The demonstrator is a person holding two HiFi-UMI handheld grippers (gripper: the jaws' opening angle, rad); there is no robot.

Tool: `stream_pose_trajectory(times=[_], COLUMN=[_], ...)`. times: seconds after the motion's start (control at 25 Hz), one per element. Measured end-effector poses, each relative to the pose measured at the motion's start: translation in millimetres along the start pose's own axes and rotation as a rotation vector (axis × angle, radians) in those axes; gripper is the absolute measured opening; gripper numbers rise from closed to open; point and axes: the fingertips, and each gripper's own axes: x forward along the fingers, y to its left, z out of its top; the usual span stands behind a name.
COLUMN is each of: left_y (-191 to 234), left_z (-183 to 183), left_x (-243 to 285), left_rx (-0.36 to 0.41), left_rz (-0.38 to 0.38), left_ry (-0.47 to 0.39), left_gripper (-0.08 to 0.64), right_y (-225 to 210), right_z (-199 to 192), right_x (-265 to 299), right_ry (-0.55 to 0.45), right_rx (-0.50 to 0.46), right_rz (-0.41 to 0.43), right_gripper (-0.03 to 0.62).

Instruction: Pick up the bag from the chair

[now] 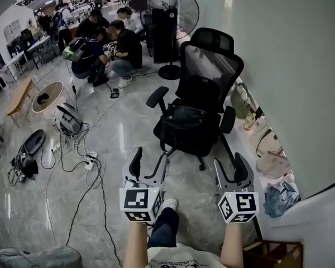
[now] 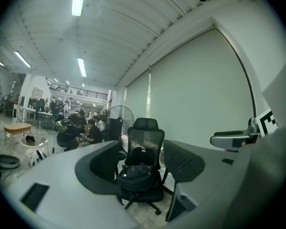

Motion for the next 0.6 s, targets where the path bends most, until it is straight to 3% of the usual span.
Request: stream_pose_trajectory(times=[0.32,0.6], left_y=[66,110], left_z=[18,14], left_x=[140,233], left_rx=[0.009,0.006], left_rz=[-0.049,-0.079], left_ry=[0.021,0.049], left_gripper=[0.287,0.287], right_y=[-25,-40], right_z=[8,-1], right_x=[147,241], right_ry=[0.007,0.033], right_rx=[0.032,0.037], right_rz=[-0.048,-0.079], right_gripper=[0.298,0.299])
